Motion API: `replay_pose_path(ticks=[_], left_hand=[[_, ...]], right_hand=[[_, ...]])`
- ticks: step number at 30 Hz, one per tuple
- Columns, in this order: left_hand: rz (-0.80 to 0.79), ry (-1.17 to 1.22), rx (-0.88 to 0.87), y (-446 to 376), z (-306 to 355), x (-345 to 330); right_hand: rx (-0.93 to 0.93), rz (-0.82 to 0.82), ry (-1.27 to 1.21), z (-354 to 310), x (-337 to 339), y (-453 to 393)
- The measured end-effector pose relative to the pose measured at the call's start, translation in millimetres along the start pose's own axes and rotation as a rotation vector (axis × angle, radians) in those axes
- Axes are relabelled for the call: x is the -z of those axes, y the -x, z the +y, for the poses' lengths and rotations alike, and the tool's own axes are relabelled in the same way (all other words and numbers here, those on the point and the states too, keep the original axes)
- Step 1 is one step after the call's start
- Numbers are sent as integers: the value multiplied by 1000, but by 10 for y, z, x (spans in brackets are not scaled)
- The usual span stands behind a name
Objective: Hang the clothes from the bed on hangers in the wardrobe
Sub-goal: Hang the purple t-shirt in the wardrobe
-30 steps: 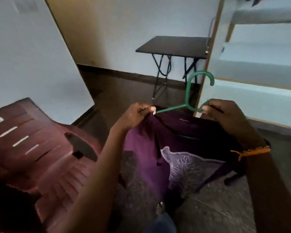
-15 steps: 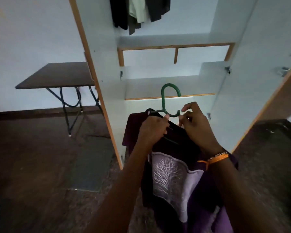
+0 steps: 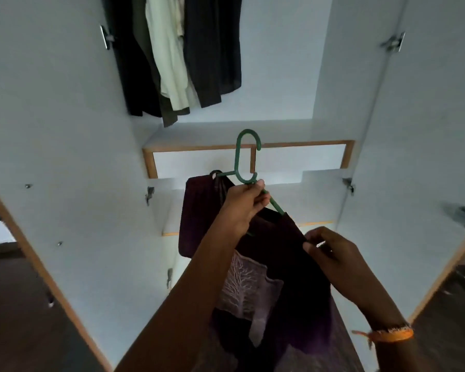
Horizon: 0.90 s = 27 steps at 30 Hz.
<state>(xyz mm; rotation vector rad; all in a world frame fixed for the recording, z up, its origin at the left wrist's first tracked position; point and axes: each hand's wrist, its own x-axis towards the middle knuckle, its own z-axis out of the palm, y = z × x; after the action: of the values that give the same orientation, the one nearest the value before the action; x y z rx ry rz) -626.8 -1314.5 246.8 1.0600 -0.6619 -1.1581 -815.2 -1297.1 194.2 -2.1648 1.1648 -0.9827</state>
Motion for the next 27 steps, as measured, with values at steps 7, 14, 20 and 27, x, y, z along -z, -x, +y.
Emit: replay_pose_path(ticks=[7, 14, 20, 27], left_hand=[[-144, 165, -121, -1350, 1106, -709], [-211, -558, -564, -2558, 2175, -1035], [-88, -725, -782, -3483, 3102, -945], [0, -765, -840, -4598, 3922, -1057]], right_hand=[[22, -79, -526, -109, 412, -1690], [251, 209, -795, -459, 728, -3529], [465, 574, -628, -906, 993, -5194], [671, 623, -326, -1304, 1041, -7179]])
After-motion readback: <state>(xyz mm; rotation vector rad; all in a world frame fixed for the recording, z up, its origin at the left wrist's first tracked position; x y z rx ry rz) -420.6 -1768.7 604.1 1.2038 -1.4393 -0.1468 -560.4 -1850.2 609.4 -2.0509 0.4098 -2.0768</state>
